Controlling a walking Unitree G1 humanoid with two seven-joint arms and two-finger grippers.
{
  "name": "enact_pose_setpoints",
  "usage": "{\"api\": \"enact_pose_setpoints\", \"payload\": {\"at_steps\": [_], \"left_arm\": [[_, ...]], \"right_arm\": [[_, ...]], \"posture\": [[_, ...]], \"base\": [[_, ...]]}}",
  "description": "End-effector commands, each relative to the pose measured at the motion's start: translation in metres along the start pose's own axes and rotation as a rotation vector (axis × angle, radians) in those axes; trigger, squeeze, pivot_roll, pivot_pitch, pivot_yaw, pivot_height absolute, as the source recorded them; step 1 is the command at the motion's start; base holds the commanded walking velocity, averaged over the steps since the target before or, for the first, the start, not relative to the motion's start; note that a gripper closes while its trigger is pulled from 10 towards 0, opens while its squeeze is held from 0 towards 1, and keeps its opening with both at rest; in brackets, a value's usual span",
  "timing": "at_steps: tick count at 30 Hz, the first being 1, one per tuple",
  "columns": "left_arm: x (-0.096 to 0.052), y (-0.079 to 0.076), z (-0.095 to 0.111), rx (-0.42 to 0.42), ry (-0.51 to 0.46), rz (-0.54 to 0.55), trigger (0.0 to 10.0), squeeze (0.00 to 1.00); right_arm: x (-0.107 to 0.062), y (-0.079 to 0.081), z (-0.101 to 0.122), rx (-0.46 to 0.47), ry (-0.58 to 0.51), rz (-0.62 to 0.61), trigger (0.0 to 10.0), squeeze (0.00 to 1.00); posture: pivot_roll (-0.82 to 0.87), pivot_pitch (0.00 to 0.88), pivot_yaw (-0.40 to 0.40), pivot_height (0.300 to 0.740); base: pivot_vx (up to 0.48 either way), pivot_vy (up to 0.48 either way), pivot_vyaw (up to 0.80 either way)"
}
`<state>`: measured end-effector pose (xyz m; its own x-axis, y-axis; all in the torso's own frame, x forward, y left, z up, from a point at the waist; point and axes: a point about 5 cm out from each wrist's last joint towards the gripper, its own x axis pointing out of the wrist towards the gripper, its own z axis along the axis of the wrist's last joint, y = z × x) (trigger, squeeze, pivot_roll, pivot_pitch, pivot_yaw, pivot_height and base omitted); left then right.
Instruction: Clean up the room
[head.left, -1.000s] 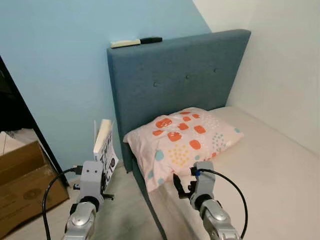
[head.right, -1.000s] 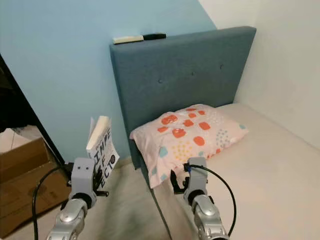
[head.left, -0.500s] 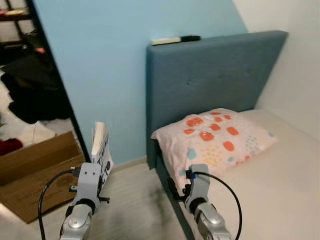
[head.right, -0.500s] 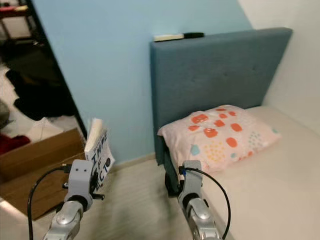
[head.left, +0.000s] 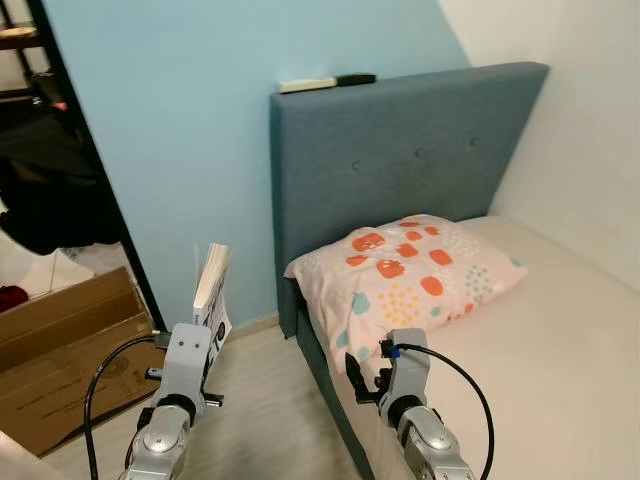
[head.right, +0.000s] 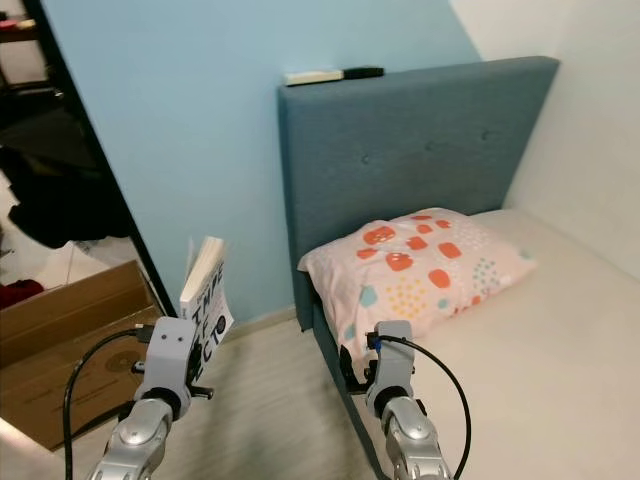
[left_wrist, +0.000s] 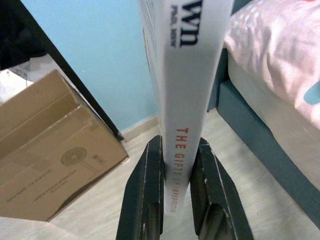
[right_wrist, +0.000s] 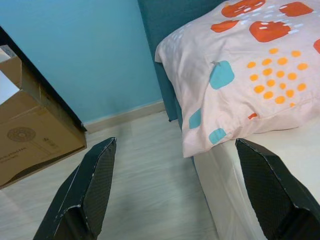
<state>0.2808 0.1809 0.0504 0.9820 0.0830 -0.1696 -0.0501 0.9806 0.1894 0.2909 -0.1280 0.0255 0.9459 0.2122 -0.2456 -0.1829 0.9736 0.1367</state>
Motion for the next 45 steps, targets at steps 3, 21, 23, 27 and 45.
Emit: {"api": "enact_pose_setpoints", "payload": {"at_steps": [3,21,23,27,45], "left_arm": [[0.001,0.003,0.000,-0.016,0.001,0.016,10.0,0.00],[0.007,0.000,-0.002,-0.051,0.046,0.044,10.0,0.00],[0.007,0.000,-0.002,-0.053,0.047,0.046,10.0,0.00],[0.008,0.000,0.000,-0.049,0.035,0.042,10.0,0.00],[0.028,-0.059,0.049,-0.694,0.042,-0.377,10.0,1.00]], "right_arm": [[0.001,0.002,0.000,0.006,0.003,0.003,10.0,0.00],[0.003,-0.004,0.006,-0.005,-0.009,-0.011,10.0,0.00],[0.003,-0.004,0.006,-0.005,-0.011,-0.012,10.0,0.00],[0.004,-0.004,0.008,-0.005,-0.017,-0.013,10.0,0.00],[-0.002,-0.022,0.008,0.365,0.012,-0.019,10.0,0.00]], "posture": [[0.02,0.087,0.000,0.740],[0.00,0.089,0.002,0.740],[0.00,0.089,0.002,0.740],[0.00,0.088,0.002,0.740],[-0.01,0.083,0.020,0.740]], "base": [[0.000,0.000,0.00],[0.000,-0.133,0.00],[0.000,0.000,0.00],[0.000,0.000,0.00],[0.000,0.000,0.00]]}}
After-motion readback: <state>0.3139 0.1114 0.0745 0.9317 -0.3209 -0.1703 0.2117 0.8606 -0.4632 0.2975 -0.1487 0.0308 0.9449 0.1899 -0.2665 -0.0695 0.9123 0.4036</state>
